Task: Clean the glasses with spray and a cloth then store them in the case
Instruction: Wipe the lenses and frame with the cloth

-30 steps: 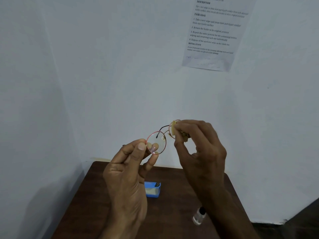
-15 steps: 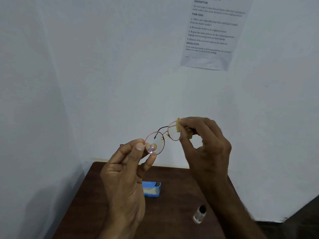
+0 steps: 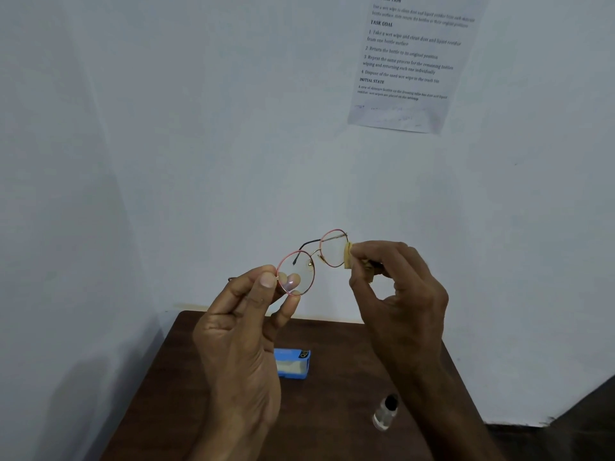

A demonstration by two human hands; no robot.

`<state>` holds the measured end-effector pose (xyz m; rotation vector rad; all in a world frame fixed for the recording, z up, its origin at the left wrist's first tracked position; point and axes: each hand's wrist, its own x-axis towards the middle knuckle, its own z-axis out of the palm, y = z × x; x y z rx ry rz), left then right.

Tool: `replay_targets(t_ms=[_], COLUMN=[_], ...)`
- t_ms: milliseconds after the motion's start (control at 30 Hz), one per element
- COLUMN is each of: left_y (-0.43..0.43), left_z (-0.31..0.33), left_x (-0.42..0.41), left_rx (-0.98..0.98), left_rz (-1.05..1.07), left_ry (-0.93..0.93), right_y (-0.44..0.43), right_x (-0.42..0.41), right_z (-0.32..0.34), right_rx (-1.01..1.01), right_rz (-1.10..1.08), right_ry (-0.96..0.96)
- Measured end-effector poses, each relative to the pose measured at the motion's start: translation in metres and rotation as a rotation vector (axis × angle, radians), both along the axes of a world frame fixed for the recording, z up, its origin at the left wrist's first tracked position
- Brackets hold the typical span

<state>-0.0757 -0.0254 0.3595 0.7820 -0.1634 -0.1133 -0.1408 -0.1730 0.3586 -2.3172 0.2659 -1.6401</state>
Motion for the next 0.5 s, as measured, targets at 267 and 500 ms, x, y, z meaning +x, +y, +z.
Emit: replay_targets(t_ms=[267,500], left_y=[-0.003,-0.006], left_z=[-0.002,-0.003], left_x=[0.002,0.001], left_rx=[-0.002,0.002], left_rz=[-0.01,-0.021], left_ry=[0.0,-0.003], right_y=[0.0,0.002], right_x=[-0.001,0.002], right_z=[-0.004,0.002], right_rx=[0.0,-0.009], right_rz=[0.014,0.012], right_ry=[0.001,-0.02])
